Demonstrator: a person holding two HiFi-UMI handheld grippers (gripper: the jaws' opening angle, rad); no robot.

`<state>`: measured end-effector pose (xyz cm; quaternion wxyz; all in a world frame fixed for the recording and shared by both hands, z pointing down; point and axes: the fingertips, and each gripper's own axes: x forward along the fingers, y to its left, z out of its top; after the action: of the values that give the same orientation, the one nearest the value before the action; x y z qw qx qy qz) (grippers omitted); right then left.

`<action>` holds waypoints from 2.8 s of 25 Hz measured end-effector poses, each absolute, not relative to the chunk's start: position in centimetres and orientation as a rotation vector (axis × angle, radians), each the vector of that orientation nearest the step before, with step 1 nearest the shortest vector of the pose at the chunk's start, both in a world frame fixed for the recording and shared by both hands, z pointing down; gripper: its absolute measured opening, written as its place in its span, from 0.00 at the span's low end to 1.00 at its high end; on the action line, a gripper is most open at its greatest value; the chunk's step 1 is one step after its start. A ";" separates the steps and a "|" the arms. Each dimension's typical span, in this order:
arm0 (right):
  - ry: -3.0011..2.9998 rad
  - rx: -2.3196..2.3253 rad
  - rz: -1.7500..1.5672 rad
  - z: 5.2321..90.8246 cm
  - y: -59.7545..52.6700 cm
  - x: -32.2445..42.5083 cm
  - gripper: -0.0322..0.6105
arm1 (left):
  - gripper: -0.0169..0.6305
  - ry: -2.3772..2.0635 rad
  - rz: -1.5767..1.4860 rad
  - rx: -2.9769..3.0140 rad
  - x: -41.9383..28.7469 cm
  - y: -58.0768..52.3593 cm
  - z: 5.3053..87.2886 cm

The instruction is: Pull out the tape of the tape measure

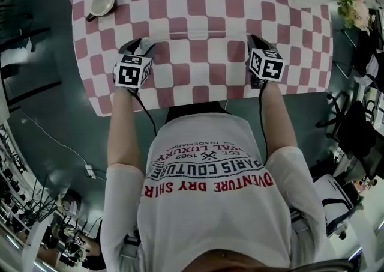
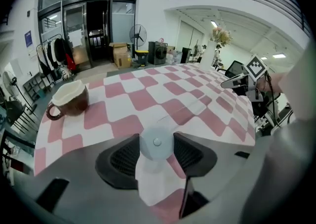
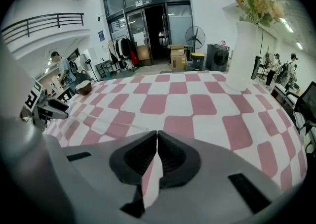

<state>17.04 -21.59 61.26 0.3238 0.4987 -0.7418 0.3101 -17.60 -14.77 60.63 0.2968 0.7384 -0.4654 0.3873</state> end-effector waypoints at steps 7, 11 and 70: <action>-1.897 1.280 0.800 64.0 -20.9 17.3 0.10 | 0.38 -1.201 0.998 1.906 -17.4 -14.2 63.3; -1.884 1.288 0.818 64.9 -20.6 17.0 0.10 | 0.38 -1.215 1.011 1.888 -17.7 -14.1 64.0; -2.644 1.384 0.113 34.8 -22.6 8.2 0.09 | 0.05 -1.818 0.367 2.613 -15.2 -17.6 30.9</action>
<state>8.16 -22.57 34.77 0.0777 0.4620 -0.8827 0.0376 -15.22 -17.63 30.94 -0.0315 0.8151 -0.5670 0.1146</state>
